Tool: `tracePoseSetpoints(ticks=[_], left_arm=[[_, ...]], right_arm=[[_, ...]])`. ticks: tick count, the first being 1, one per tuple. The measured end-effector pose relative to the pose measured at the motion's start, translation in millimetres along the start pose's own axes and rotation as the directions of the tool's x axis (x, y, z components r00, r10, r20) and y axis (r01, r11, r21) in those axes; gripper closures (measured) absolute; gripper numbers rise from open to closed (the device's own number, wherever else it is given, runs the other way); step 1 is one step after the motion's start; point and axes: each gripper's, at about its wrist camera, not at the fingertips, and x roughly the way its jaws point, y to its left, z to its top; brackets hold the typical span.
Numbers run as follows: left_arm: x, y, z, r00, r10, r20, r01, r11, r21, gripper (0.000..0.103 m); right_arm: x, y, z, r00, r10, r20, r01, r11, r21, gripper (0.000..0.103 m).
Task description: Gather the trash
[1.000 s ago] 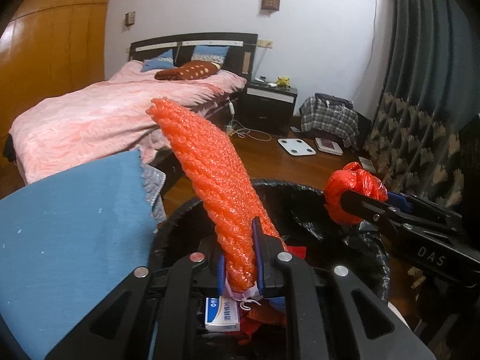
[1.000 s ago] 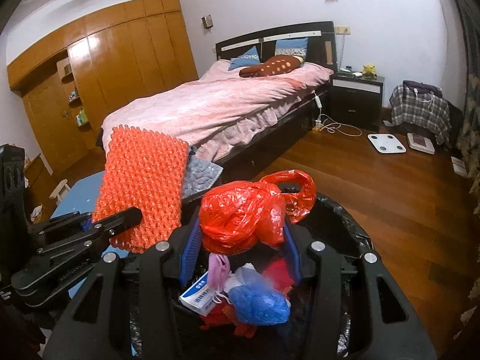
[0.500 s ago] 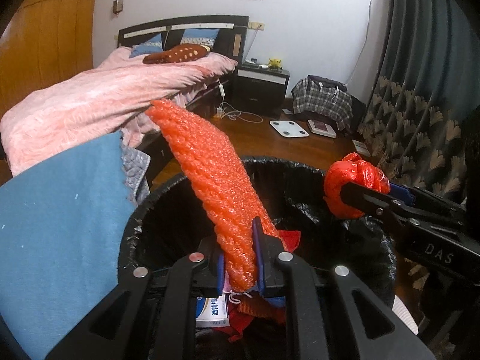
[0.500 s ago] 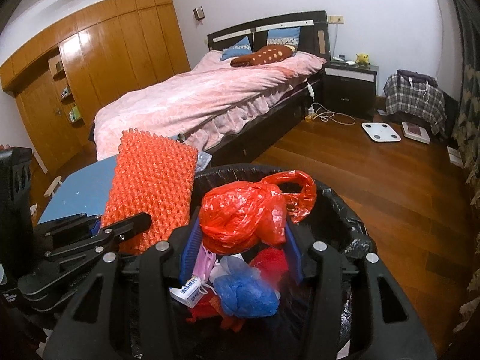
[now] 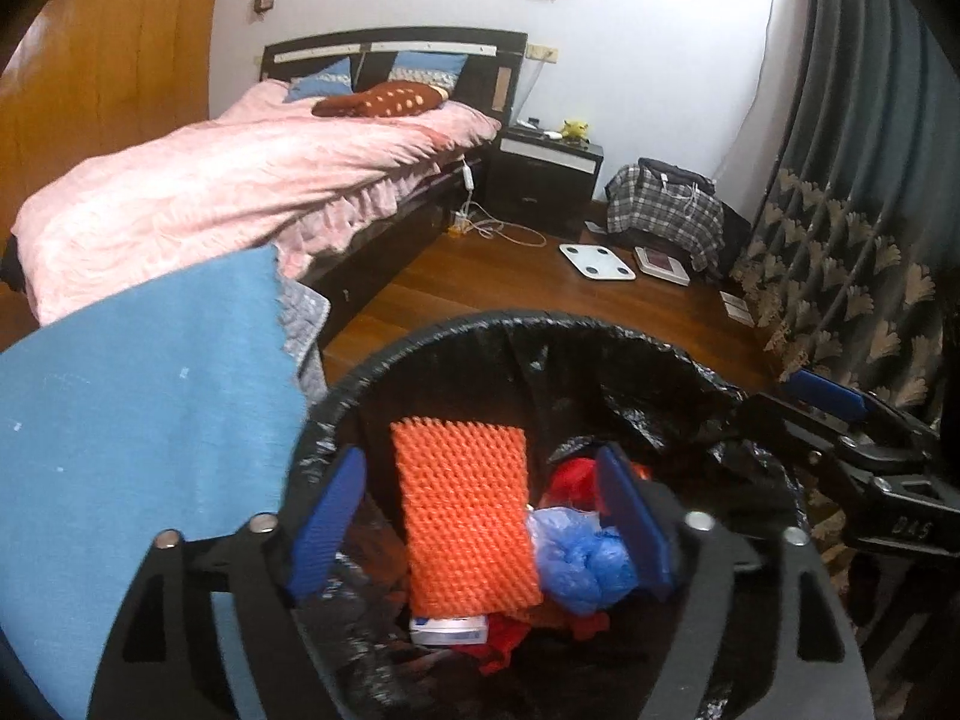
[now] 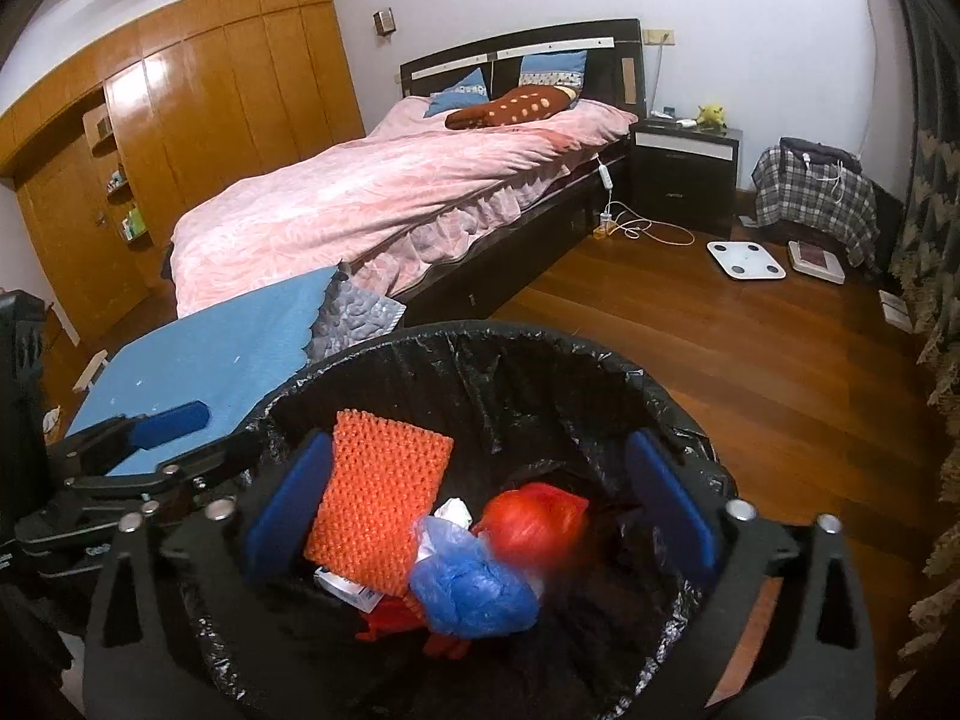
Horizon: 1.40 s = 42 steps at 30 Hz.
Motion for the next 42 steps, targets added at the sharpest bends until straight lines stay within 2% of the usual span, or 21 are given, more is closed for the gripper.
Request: tracePoseSetpoints(ticks=[6,17,31,42], left_arm=[[-27.6,12.5,2.8,0.998,0.052,0.037,-0.052,0.999,-0.009,0.006],[-87.4,20.0,7.0,0.985,0.142,0.102,-0.137,0.989,-0.056,0.006],[-159.7,9.4,-5.9,0.964,0.188,0.188,-0.176,0.981,-0.079,0.006],[-190.8,-2.2,-11.0,0.949,0.205,0.240,-0.195,0.979,-0.064,0.006]], right_arm=[[-13.2,11.7,7.5,0.999,0.027,0.020,-0.026,1.000,-0.014,0.005],[-58.4,46.5,29.3,0.995,0.078,0.065,-0.075,0.996,-0.053,0.005],[-119.6,82.9,33.0,0.988,0.115,0.099,-0.101,0.985,-0.138,0.005],[-144.9,93.7,28.8,0.984,0.135,0.120,-0.115,0.980,-0.163,0.005]])
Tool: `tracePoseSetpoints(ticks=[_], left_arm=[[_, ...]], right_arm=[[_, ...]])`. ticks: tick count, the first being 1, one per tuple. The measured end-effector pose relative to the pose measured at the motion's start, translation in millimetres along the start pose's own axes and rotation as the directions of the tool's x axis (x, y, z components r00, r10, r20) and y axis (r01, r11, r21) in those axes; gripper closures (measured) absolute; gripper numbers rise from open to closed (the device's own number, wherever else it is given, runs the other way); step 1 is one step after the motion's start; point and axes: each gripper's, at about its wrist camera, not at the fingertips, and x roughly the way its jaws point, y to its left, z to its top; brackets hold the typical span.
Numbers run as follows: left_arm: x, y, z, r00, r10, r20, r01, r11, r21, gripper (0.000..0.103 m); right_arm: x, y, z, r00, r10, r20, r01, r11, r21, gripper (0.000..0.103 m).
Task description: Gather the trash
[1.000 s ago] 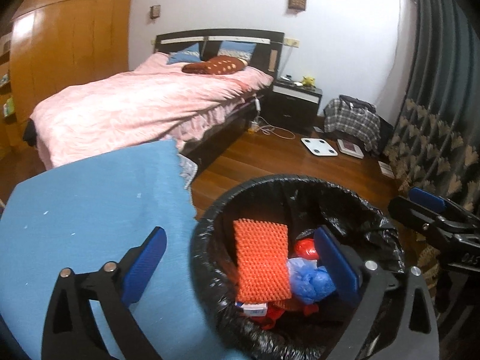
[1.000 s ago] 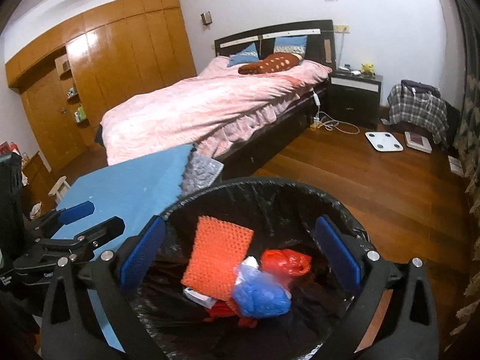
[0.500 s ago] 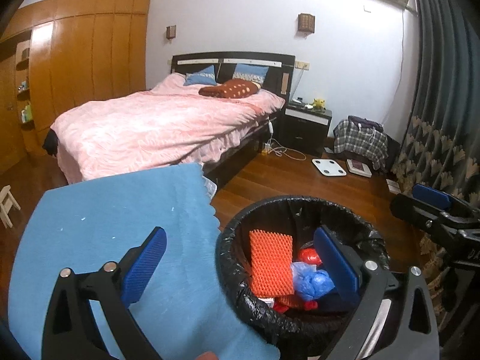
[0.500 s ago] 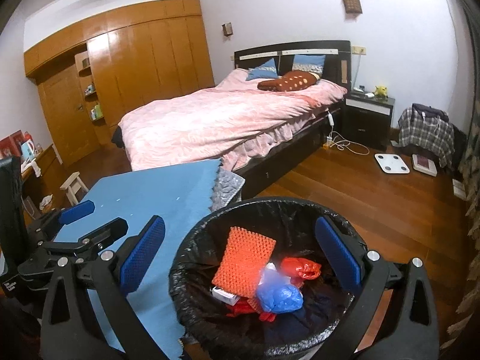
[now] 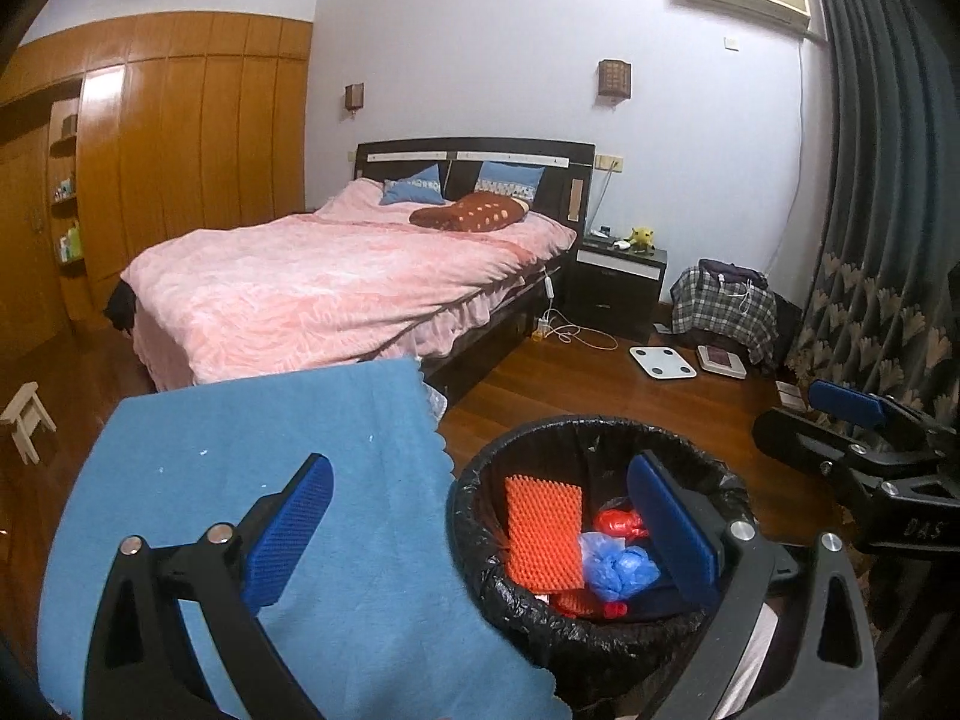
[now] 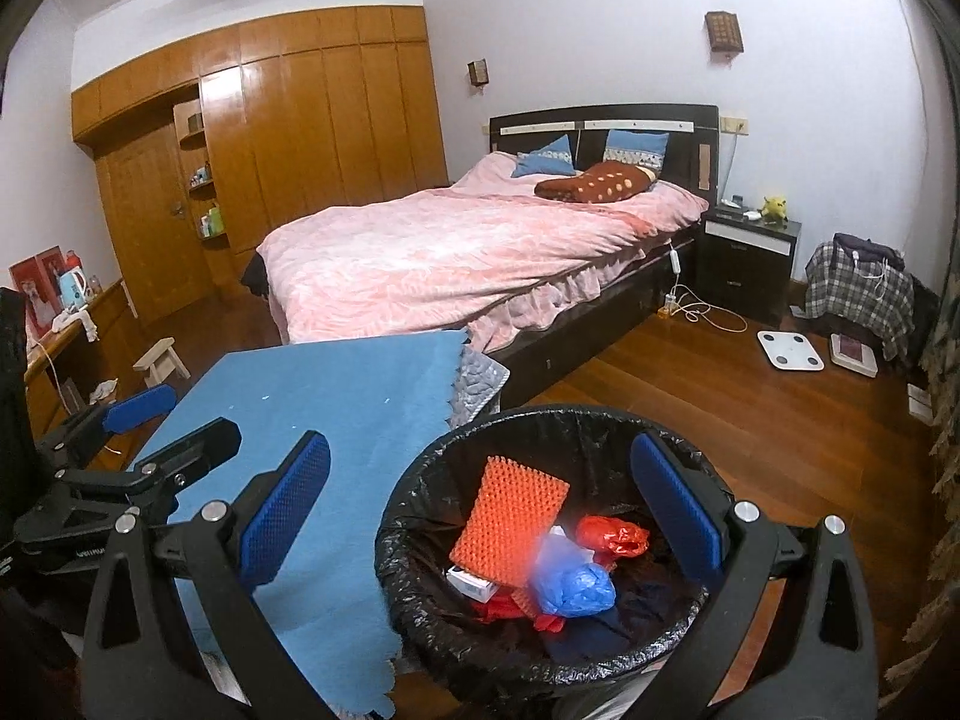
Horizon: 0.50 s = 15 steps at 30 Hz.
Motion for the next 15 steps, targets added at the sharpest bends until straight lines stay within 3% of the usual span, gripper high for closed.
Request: tracePoseSetpoints(ticks=[15], left_arm=[[-14.0,-0.9,0.5,1.000,0.006,0.020,-0.006,1.000,0.005,0.006]], right_arm=[[-5.6,4.2,-2.0,1.000,0.005,0.006,-0.005,1.000,-0.007,0.005]])
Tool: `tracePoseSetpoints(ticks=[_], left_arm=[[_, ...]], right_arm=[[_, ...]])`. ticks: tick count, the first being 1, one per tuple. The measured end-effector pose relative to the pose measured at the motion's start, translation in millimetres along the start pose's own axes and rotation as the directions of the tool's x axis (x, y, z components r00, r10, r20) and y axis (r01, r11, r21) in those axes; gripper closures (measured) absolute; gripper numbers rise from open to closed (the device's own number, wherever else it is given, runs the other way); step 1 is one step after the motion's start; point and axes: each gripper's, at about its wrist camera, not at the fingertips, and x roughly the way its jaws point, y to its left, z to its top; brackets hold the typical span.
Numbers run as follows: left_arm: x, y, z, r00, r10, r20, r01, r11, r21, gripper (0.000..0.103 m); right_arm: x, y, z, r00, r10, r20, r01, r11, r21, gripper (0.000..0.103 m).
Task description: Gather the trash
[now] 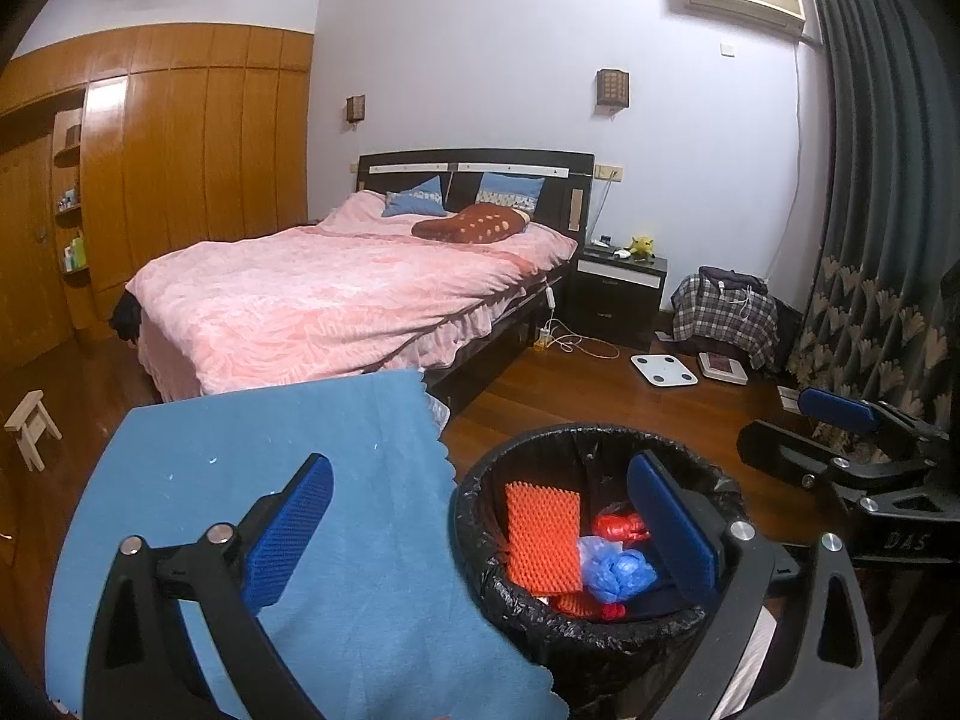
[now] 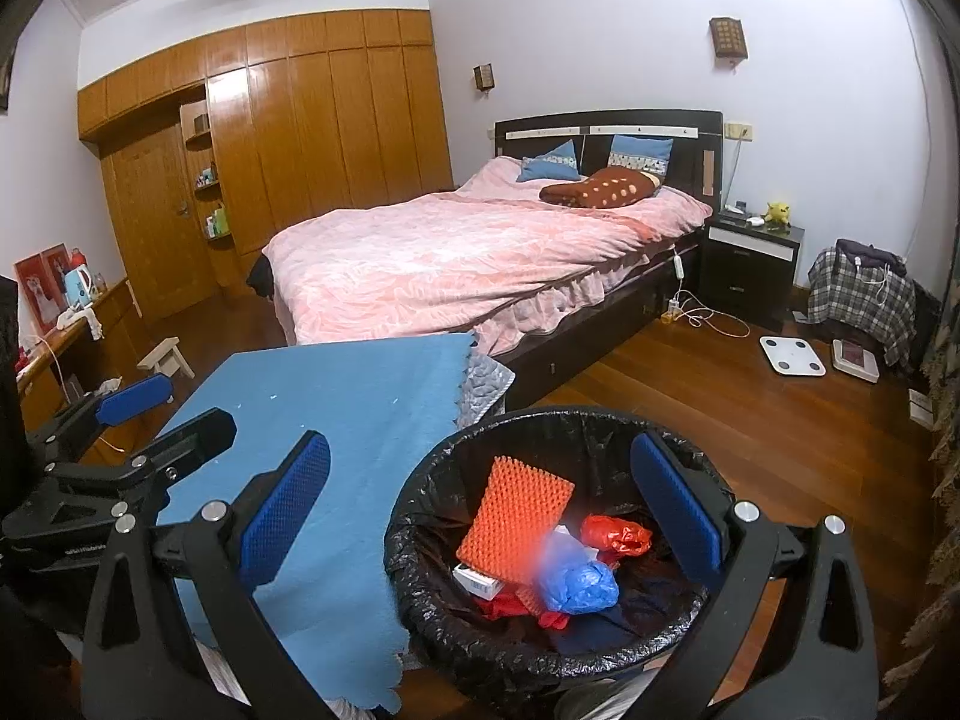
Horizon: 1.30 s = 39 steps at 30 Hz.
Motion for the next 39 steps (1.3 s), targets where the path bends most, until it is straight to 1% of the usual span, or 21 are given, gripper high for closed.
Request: tracePoseSetpoints(ticks=[39], left_arm=[[-3.6,4.8,3.9,1.000,0.001,0.000,-0.001,1.000,-0.002,0.006]], right_arm=[[-0.2,1.0,-1.1,1.000,0.000,-0.001,0.000,1.000,-0.001,0.005]])
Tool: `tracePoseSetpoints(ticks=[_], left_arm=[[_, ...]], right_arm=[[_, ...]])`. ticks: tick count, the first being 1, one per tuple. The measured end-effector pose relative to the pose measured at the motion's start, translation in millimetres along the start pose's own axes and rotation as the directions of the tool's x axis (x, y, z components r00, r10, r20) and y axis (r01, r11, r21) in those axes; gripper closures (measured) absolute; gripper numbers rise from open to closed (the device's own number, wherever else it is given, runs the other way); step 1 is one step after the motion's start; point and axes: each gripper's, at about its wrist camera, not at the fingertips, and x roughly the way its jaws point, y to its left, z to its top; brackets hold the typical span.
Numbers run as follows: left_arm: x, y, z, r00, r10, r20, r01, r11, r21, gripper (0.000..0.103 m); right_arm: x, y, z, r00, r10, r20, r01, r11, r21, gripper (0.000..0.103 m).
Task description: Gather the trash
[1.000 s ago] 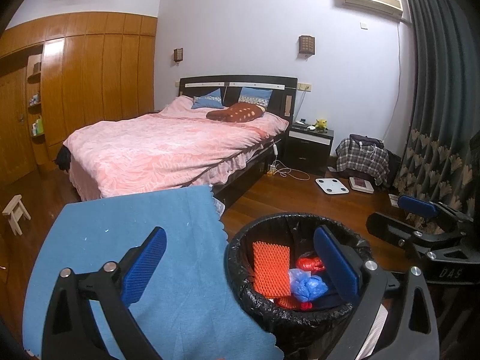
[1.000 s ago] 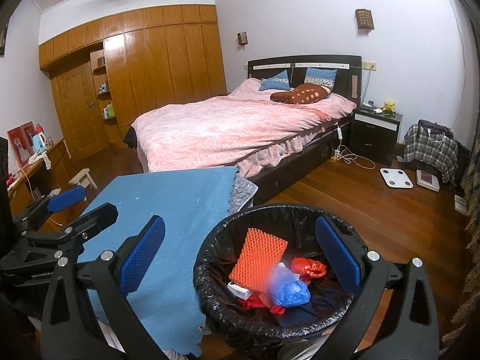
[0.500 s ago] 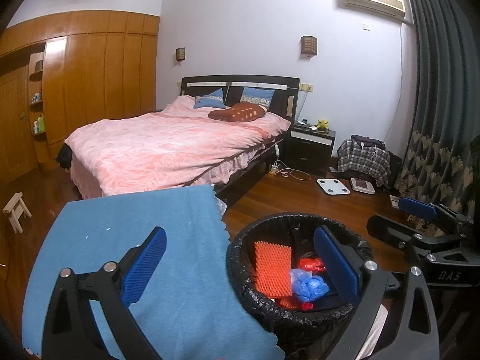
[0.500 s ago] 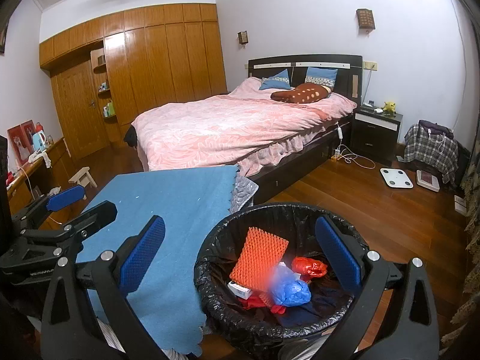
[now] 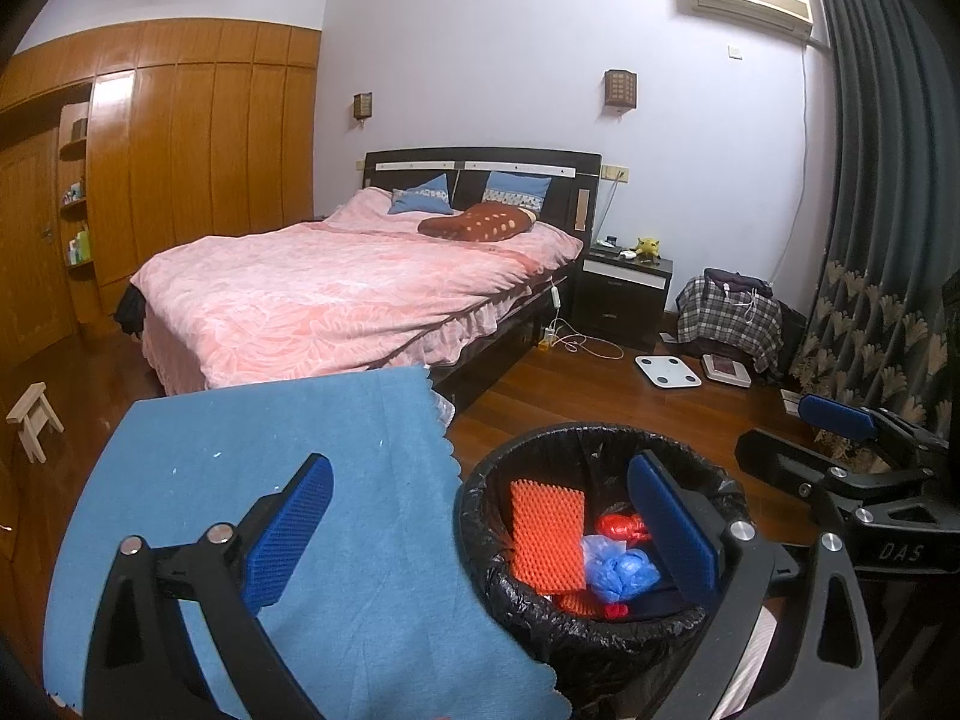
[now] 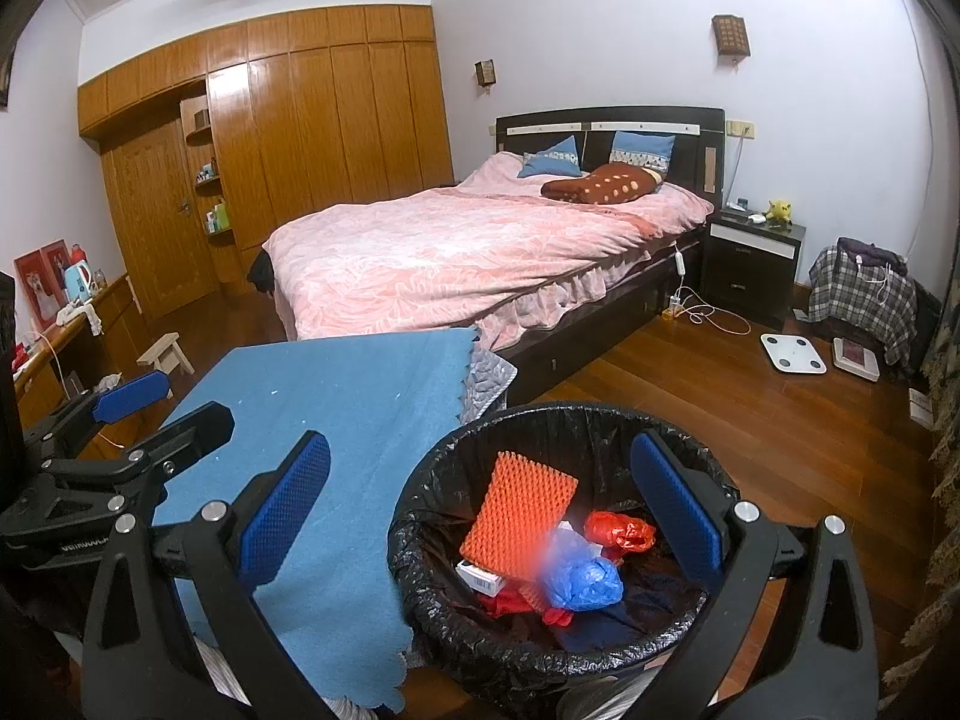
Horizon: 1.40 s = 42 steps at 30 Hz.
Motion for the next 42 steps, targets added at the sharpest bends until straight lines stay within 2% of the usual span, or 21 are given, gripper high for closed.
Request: tracePoseSetpoints(ticks=[42], left_arm=[[-0.4,1.3,1.5,1.000,0.000,-0.002,0.000,1.000,0.000,0.006]], right_arm=[[-1.8,1.7,0.7,1.000,0.000,-0.004,0.000,1.000,0.000,0.005]])
